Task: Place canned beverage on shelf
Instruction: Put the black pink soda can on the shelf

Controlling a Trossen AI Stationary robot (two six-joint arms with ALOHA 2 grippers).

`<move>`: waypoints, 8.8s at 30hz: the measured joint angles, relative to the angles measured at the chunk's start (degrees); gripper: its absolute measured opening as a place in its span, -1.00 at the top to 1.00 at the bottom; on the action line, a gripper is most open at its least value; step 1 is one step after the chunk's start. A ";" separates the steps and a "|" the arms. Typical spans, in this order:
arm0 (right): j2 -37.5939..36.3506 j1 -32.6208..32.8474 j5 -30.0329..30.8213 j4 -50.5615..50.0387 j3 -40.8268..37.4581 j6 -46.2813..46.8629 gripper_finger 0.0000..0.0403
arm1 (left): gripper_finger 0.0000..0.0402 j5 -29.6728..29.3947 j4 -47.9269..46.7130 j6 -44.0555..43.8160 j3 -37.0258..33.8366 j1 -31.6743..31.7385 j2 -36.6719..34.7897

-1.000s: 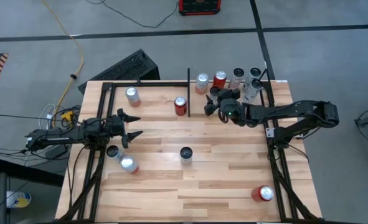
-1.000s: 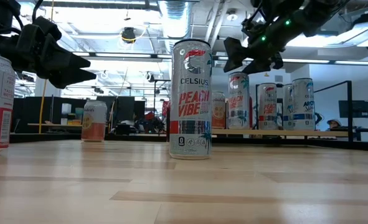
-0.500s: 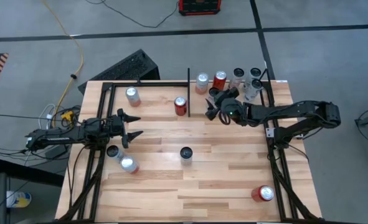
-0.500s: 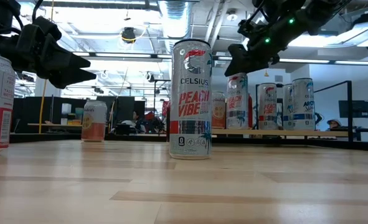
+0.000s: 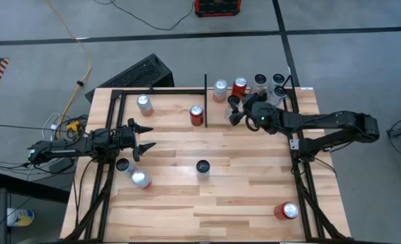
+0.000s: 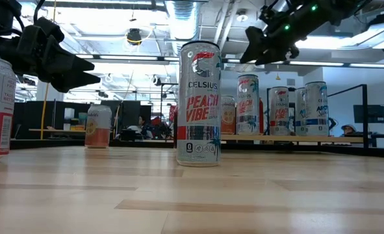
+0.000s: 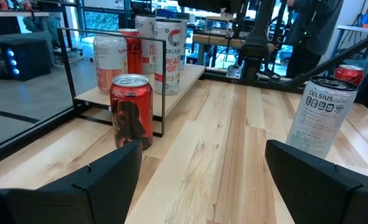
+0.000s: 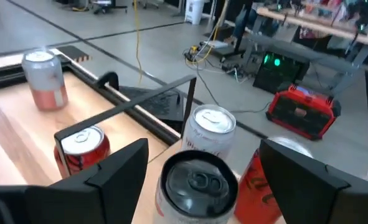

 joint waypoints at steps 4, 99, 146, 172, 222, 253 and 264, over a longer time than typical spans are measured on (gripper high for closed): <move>1.98 0.47 0.82 -1.99 0.00 3.59 -0.64 | -0.63 0.00 0.00 0.00 0.02 0.00 0.00; 13.20 -2.64 -3.66 48.35 -18.32 -2.99 -0.90 | -0.63 0.00 0.00 0.00 0.00 0.00 -0.02; 7.12 -22.39 -45.88 38.64 -18.25 -8.24 -0.39 | -0.63 0.00 -0.01 0.00 0.02 0.00 -0.02; 3.59 -22.77 -47.22 38.41 -18.32 -9.81 -0.70 | -0.63 0.00 -0.02 0.00 0.01 0.00 -0.02; 18.70 4.46 26.04 13.98 1.92 17.88 -0.68 | -0.63 0.00 0.00 0.00 0.01 -0.01 -0.02; 18.25 2.64 23.81 2.44 -0.26 26.78 -0.41 | -0.63 0.00 0.00 0.00 0.01 -0.01 -0.02; 9.44 4.68 27.40 -21.67 -0.50 37.81 -0.40 | -0.63 0.00 0.01 0.00 0.00 0.00 -0.02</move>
